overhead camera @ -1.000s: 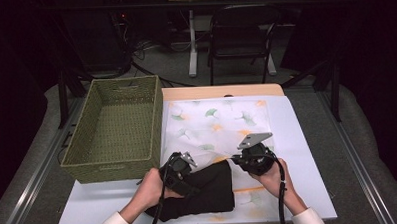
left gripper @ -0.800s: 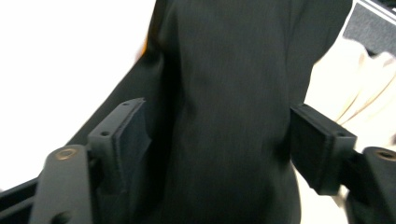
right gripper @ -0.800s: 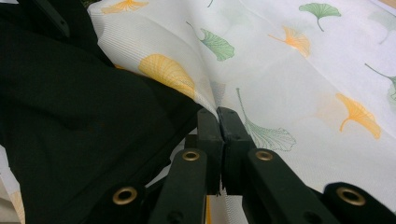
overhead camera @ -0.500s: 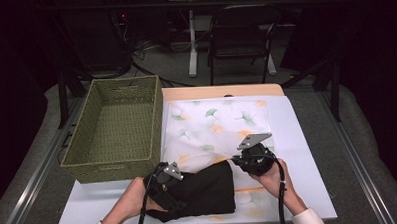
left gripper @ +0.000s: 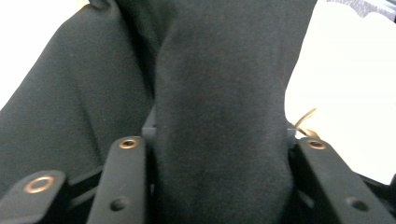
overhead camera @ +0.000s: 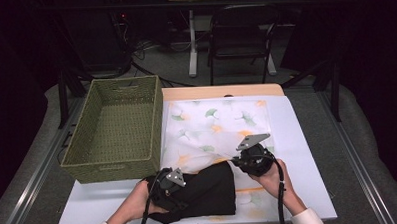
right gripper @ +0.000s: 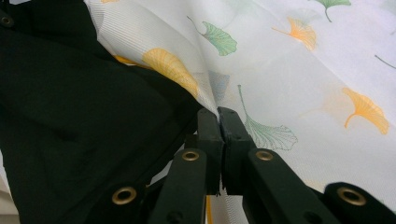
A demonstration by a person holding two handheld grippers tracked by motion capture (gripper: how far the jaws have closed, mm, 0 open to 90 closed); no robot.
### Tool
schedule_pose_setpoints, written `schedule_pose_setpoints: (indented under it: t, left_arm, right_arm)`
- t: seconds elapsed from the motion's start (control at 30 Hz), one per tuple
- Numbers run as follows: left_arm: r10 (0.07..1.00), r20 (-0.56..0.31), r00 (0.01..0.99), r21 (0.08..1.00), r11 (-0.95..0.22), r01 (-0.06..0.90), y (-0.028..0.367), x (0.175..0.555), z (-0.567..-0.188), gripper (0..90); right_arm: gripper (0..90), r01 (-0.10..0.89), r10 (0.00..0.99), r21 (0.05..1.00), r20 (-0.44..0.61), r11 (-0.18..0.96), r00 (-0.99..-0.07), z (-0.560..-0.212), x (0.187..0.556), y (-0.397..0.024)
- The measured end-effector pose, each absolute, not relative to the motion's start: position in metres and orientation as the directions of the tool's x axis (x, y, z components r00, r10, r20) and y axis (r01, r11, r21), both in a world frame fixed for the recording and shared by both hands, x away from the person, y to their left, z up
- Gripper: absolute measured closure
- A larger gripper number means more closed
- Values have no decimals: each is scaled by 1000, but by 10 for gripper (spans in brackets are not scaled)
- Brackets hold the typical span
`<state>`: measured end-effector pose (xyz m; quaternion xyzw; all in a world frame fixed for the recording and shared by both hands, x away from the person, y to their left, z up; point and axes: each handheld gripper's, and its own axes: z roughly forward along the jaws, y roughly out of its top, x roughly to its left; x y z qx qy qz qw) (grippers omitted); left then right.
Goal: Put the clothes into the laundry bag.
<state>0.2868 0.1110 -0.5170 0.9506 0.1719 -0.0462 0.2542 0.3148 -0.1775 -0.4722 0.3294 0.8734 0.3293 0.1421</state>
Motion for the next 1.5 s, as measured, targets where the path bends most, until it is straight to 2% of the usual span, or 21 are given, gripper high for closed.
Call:
schedule_pose_setpoints:
  t: [0.1, 0.23, 0.47, 0.6, 0.67, 0.77, 0.83, 0.9, 1.13, 1.2, 1.4, 1.5]
  left_arm:
    - [316, -170, 933, 459, -813, 359, 111, 286, -515, 602]
    - [383, -174, 907, 464, -781, 419, 110, 285, -508, 620]
    - [515, -184, 837, 504, -682, 530, 104, 287, -490, 619]
    - [547, -175, 819, 499, -668, 552, 94, 290, -500, 598]
    - [549, -163, 820, 471, -687, 553, 91, 289, -509, 568]
    - [538, -172, 825, 475, -689, 548, 94, 290, -512, 493]
    - [526, -179, 831, 486, -688, 540, 100, 289, -509, 425]
    - [499, -197, 844, 509, -684, 523, 106, 289, -509, 306]
    - [450, -218, 866, 534, -688, 492, 127, 280, -508, 199]
    - [434, -185, 882, 526, -714, 462, 126, 277, -512, 169]
    - [423, -162, 892, 500, -744, 443, 117, 276, -526, 206]
    - [424, -157, 892, 506, -741, 441, 115, 275, -528, 333]
  right_arm:
    - [884, 480, 668, 670, -33, 566, -743, -471, 314, -177]
    - [884, 478, 674, 676, -38, 561, -738, -467, 313, -176]
    - [885, 450, 674, 708, -51, 545, -737, -454, 307, -175]
    - [884, 441, 672, 711, -59, 548, -738, -450, 305, -174]
    - [884, 449, 673, 705, -54, 549, -738, -454, 305, -173]
    - [884, 458, 670, 689, -55, 562, -740, -461, 307, -173]
    - [884, 462, 670, 684, -53, 565, -740, -463, 308, -174]
    - [884, 462, 670, 682, -54, 567, -741, -464, 307, -174]
    - [884, 457, 665, 678, -64, 576, -744, -463, 307, -173]
    - [883, 459, 666, 675, -64, 577, -743, -464, 307, -173]
    - [883, 458, 663, 672, -66, 582, -745, -465, 307, -172]
    - [883, 460, 663, 667, -69, 586, -745, -465, 306, -170]
